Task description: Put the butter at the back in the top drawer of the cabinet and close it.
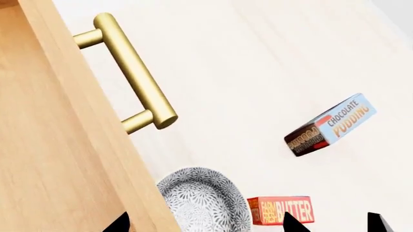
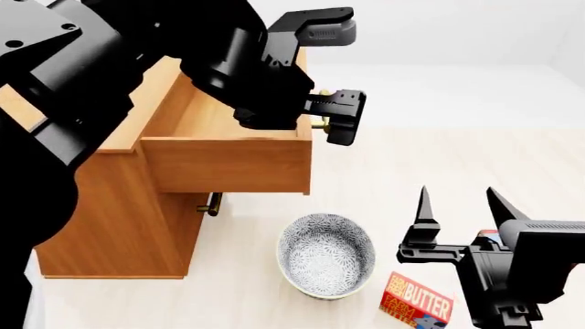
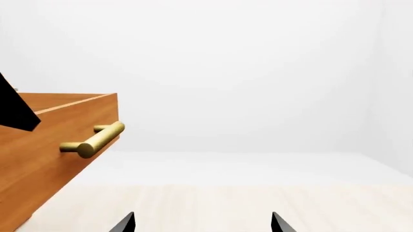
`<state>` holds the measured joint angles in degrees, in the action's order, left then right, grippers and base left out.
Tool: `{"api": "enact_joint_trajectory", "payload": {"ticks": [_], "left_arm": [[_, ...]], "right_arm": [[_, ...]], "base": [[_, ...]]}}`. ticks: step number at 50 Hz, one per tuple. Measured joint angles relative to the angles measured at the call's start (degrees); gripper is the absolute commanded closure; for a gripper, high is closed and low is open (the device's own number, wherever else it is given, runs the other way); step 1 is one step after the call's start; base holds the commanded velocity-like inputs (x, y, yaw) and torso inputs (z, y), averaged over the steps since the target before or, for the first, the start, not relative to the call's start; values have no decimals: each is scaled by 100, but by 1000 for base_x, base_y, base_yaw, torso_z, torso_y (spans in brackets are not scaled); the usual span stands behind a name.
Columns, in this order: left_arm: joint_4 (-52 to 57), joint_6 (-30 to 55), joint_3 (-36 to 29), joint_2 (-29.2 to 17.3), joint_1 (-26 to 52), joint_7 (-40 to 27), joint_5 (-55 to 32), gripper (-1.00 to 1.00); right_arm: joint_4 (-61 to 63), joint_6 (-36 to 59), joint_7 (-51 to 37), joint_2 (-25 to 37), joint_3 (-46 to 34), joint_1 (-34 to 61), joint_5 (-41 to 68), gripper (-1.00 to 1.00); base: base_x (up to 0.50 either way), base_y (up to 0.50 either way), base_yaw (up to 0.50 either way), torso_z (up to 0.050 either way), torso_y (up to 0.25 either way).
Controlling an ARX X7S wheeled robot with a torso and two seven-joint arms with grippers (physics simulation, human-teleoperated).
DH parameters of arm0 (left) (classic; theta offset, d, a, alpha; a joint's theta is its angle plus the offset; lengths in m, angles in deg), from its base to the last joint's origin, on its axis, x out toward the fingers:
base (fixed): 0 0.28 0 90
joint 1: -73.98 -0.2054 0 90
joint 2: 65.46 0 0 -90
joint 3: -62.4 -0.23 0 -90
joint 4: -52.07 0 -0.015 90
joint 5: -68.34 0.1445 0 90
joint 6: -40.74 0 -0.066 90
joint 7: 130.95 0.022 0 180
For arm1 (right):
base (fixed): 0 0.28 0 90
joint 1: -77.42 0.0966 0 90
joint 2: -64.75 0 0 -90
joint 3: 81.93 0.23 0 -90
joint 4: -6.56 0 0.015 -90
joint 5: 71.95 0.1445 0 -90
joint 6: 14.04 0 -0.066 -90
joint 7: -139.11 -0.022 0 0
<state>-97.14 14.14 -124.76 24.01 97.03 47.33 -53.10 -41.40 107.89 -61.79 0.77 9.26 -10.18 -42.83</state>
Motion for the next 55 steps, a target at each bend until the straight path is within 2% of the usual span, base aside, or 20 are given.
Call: {"api": "enact_joint_trajectory", "payload": {"ticks": [16,36,46,55], "left_arm": [[38,-45,-43,-14,3,17,-24,-100],[-191,-142,242,44,3,-1145,274,-100],[-255,-347,335,46,162,-1102,436,-100],[289,-610,675,-297,389,-1228,255,-100]], "right_arm": [[-14,-36,-14,19,22,-22,34,-100],[15,-38,-62,42,12,-39,57,-100],[35,-18,-92,55,-15,-26,60,-100],[87,43,-139,73,-75,7,49,-100]], "base": [[0,0,0,0,0],[0,0,0,0,0],[0,0,0,0,0],[0,0,0,0,0]]}}
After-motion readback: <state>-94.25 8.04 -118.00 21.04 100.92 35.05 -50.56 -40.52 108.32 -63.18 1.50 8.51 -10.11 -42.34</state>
